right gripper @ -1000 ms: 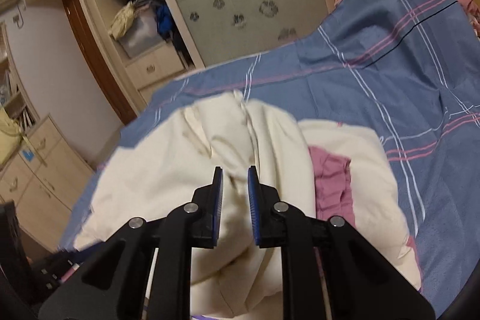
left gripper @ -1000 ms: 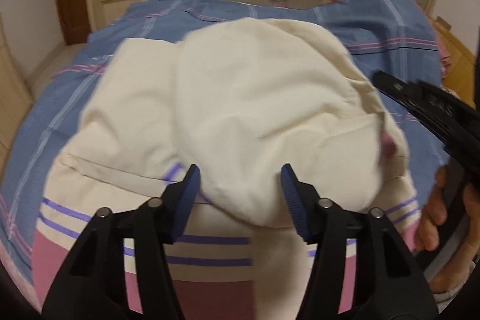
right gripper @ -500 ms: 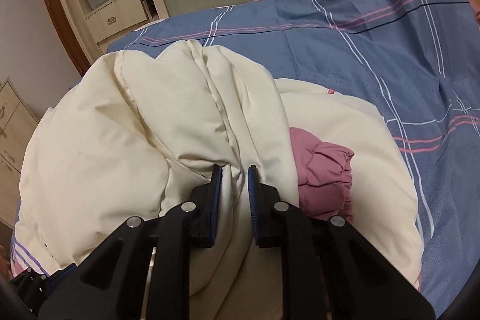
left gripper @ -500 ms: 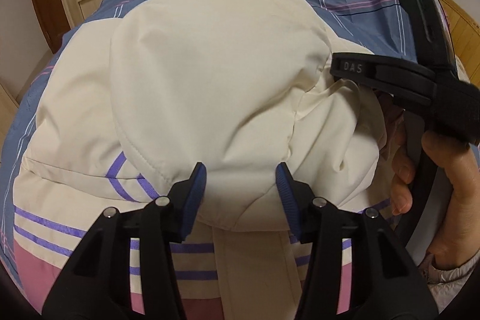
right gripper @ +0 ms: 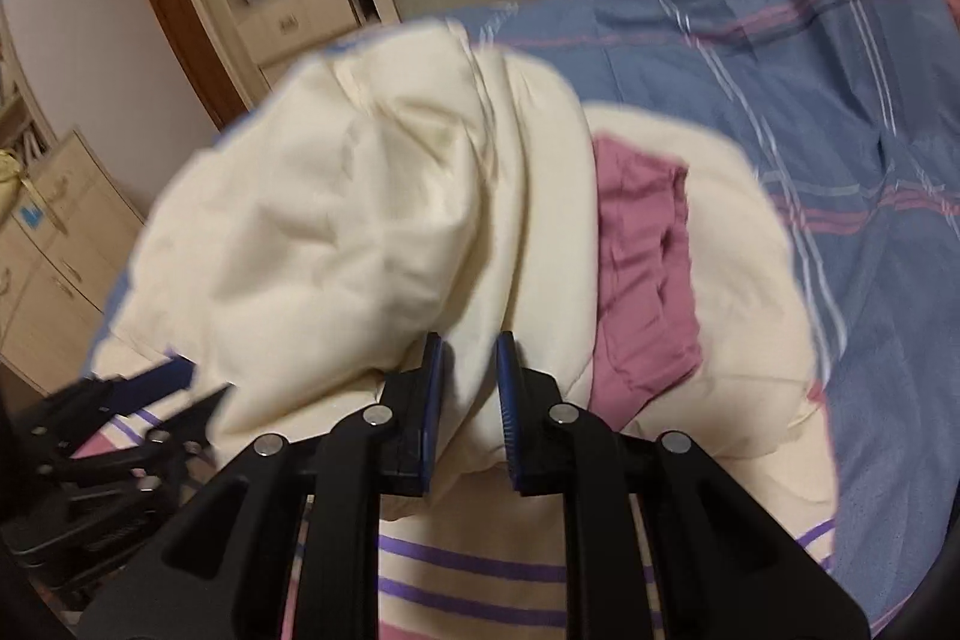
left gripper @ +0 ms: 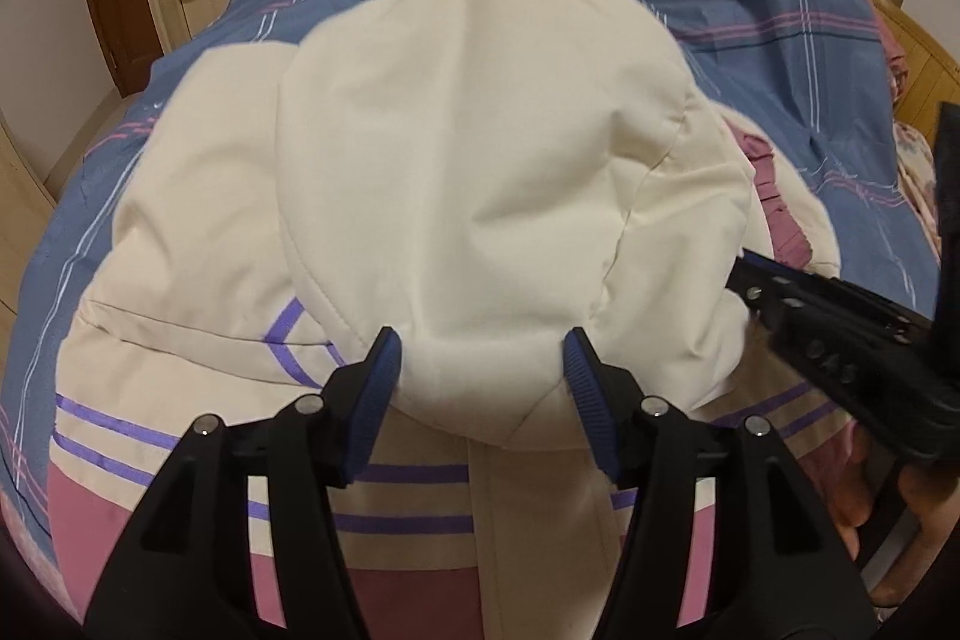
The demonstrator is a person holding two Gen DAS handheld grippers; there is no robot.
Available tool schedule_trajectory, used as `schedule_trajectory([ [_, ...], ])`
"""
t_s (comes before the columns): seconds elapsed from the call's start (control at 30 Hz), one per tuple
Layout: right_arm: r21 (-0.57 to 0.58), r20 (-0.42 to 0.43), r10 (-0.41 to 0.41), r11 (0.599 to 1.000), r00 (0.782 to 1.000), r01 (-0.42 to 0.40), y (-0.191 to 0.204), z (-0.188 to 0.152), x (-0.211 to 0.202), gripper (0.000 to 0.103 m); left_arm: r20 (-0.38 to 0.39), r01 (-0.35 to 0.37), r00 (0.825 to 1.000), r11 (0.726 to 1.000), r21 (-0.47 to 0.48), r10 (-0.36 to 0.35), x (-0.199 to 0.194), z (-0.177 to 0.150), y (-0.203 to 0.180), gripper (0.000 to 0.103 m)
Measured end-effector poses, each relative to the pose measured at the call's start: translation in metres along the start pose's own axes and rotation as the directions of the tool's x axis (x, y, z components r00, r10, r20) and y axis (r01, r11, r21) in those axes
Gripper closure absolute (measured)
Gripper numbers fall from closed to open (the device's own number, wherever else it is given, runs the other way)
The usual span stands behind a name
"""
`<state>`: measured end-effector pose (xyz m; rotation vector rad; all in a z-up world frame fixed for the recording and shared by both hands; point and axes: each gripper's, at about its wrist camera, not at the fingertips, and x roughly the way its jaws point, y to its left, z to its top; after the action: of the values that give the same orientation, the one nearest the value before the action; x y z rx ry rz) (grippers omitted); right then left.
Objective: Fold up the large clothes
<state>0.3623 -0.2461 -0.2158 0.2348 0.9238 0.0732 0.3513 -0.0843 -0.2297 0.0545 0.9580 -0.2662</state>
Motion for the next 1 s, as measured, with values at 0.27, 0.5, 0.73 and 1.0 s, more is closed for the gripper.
schedule_trajectory([
  [0.27, -0.016, 0.046, 0.034, 0.999, 0.998, -0.033, -0.004, -0.006, -0.05, 0.052, 0.038, 0.01, 0.999, 1.0, 0.001, -0.01, -0.043, -0.006, 0.025, 0.023],
  [0.5, 0.04, 0.024, -0.094, 0.995, 0.995, 0.093, -0.078, -0.075, -0.135, 0.021, 0.026, -0.154, 0.987, 0.98, -0.127, 0.158, -0.102, -0.073, 0.134, 0.018],
  [0.73, 0.329, -0.175, -0.007, 0.942, 0.985, 0.065, -0.155, -0.165, -0.134, 0.021, -0.158, -0.187, 0.977, 0.925, -0.33, 0.141, -0.109, -0.169, 0.233, 0.017],
  [1.0, 0.389, -0.223, 0.141, 0.92, 0.965, -0.045, -0.148, -0.23, -0.139, 0.017, -0.185, -0.164, 0.977, 0.935, -0.315, 0.109, -0.13, -0.21, 0.237, 0.011],
])
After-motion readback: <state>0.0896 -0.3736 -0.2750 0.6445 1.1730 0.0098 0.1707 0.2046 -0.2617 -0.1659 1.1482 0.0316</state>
